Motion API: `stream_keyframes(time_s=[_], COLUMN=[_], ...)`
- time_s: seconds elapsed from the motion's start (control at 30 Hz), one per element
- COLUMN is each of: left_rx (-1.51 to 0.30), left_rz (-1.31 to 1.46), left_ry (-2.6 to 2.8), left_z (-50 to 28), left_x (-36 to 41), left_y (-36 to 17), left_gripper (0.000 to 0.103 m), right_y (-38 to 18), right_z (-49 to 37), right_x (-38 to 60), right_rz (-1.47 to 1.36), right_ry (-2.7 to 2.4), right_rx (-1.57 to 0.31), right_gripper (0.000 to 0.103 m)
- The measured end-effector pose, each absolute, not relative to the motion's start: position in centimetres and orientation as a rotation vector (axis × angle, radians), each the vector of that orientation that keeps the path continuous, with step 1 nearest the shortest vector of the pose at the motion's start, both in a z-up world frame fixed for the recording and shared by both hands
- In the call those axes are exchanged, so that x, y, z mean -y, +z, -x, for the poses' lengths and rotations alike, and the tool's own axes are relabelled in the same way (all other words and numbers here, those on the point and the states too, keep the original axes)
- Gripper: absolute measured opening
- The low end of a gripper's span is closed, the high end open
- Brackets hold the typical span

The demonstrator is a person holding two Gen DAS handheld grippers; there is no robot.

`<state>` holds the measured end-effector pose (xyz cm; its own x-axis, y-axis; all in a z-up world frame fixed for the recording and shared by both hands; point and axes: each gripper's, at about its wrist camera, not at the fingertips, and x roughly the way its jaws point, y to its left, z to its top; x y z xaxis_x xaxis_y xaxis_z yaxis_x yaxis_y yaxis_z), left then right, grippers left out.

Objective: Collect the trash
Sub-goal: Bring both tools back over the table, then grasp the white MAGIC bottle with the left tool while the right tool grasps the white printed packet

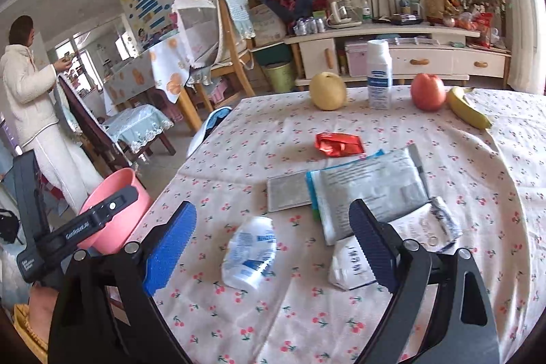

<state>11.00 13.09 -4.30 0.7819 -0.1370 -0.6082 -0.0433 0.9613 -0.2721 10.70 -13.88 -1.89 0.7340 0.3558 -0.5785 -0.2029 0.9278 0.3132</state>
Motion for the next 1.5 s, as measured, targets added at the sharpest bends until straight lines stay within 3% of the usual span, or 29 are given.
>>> stream_keyframes(time_s=[0.23,0.57,0.7,0.8,1.0,1.07,1.27,1.5], left_rx=[-0.718,-0.843,-0.879,-0.894,-0.925,-0.92,-0.922,-0.92], left_rz=[0.21,0.144,0.124,0.097,0.108,0.111,0.096,0.098], left_ry=[-0.133,-0.162,-0.155,-0.137,-0.143,-0.153,-0.174,-0.181], left_z=[-9.7,-11.6,-12.9,-13.5,-15.0,-15.3,-16.1,-16.5], left_x=[-6.5,-1.5,-0.6,-0.2,0.1,0.3,1.3,1.3], left_y=[-5.3,-9.4,-10.6,-11.3,-12.2,-12.1,-12.2,-12.2], left_gripper=[0.085,0.085,0.085,0.083,0.062,0.062,0.062,0.062], right_y=[-3.2,-8.6,-10.1,-10.5,-10.8,-10.7,-10.8,-11.6], right_z=[-9.7,-10.5,-11.5,-12.4,-14.6,-15.3,-17.7,-19.0], right_x=[20.5,24.6,24.3,23.8,22.9,22.5,21.0,20.0], right_rz=[-0.284,-0.427,-0.478,-0.488,-0.459,-0.423,-0.318,-0.209], right_ry=[0.193,0.167,0.219,0.224,0.202,0.185,0.167,0.124], right_rx=[-0.711,-0.919,-0.967,-0.988,-0.981,-0.97,-0.955,-0.934], right_gripper=[0.09,0.09,0.076,0.075,0.076,0.076,0.09,0.089])
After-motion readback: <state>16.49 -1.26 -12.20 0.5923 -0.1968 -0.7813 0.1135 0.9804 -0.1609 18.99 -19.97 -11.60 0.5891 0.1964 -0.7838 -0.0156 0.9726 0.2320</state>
